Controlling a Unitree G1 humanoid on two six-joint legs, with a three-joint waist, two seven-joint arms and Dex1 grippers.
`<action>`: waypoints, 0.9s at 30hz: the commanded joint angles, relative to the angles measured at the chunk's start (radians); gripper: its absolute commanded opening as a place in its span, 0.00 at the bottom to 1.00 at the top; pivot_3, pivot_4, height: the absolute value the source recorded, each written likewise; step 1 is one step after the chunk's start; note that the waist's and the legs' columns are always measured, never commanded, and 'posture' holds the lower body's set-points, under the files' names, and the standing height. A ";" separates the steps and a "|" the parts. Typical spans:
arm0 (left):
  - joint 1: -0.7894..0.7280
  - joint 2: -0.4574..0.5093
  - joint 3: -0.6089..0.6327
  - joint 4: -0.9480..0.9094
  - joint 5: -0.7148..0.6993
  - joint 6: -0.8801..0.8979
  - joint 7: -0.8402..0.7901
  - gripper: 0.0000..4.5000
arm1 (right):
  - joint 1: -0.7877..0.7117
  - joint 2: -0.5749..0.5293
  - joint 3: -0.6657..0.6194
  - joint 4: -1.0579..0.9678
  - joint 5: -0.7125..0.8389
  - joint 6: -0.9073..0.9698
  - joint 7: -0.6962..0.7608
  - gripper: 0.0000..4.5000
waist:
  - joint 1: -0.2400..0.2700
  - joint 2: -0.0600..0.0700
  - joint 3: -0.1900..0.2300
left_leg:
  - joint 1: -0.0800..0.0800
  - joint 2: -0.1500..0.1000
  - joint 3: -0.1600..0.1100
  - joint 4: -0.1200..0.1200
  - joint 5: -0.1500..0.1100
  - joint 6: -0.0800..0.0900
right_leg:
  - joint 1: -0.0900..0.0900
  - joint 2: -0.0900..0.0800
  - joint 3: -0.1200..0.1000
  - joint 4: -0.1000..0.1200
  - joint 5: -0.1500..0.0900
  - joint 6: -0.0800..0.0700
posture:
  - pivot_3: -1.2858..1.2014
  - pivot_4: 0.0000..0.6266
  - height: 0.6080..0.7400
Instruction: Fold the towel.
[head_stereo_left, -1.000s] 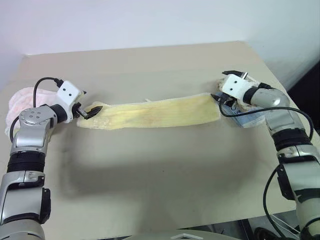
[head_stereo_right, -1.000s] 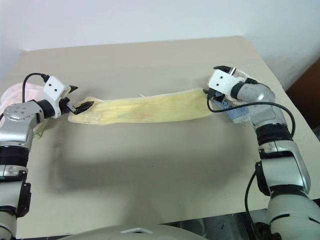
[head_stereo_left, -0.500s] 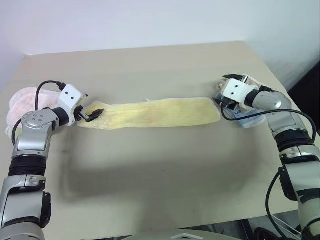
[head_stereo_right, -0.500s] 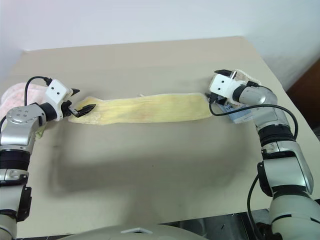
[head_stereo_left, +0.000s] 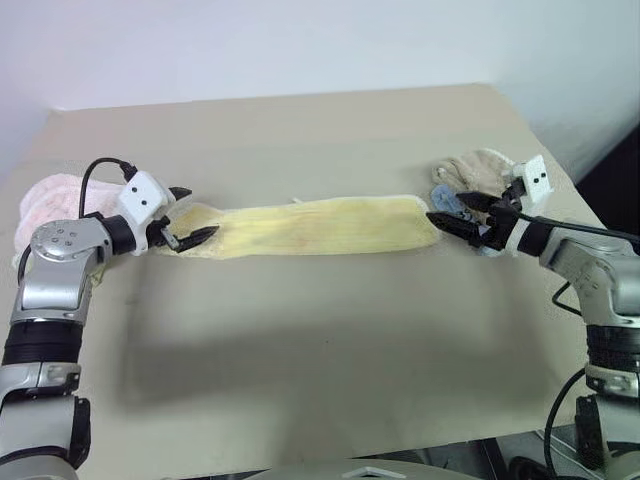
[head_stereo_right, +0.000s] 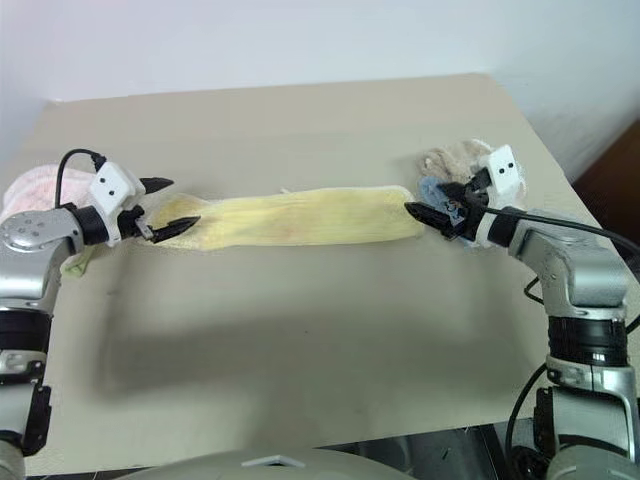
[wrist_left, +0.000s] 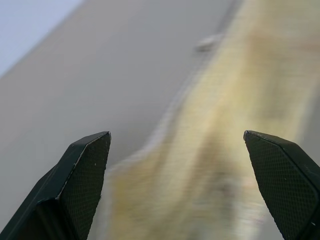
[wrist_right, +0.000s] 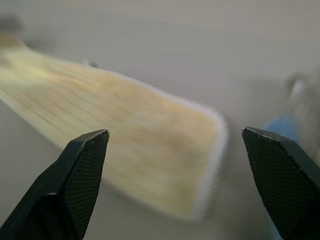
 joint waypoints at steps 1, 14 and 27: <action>0.037 0.038 -0.007 -0.102 -0.048 0.017 -0.093 0.99 | -0.039 0.100 -0.187 -0.057 0.187 0.310 -0.175 1.00 | 0.003 0.000 0.000 | 0.001 0.001 0.000 0.000 0.000 0.000 | 0.000 0.000 0.000 0.000 0.000 0.000 | 0.52 0.24 0.91; 0.024 -0.013 -0.053 -0.170 -0.056 0.063 -0.094 0.99 | -0.091 0.473 -0.524 -0.072 0.312 0.628 -0.745 1.00 | 0.000 0.000 -0.001 | 0.000 -0.001 0.000 -0.001 0.000 0.000 | 0.000 0.001 0.000 0.001 0.000 0.000 | 0.52 0.24 0.91; 0.032 -0.025 -0.052 -0.192 -0.061 0.072 -0.074 0.99 | -0.285 0.645 -0.718 0.081 0.232 0.614 -0.970 1.00 | -0.003 0.000 -0.001 | 0.002 -0.001 0.001 -0.001 0.001 0.000 | 0.002 0.002 0.000 0.003 0.000 0.000 | 0.52 0.24 0.91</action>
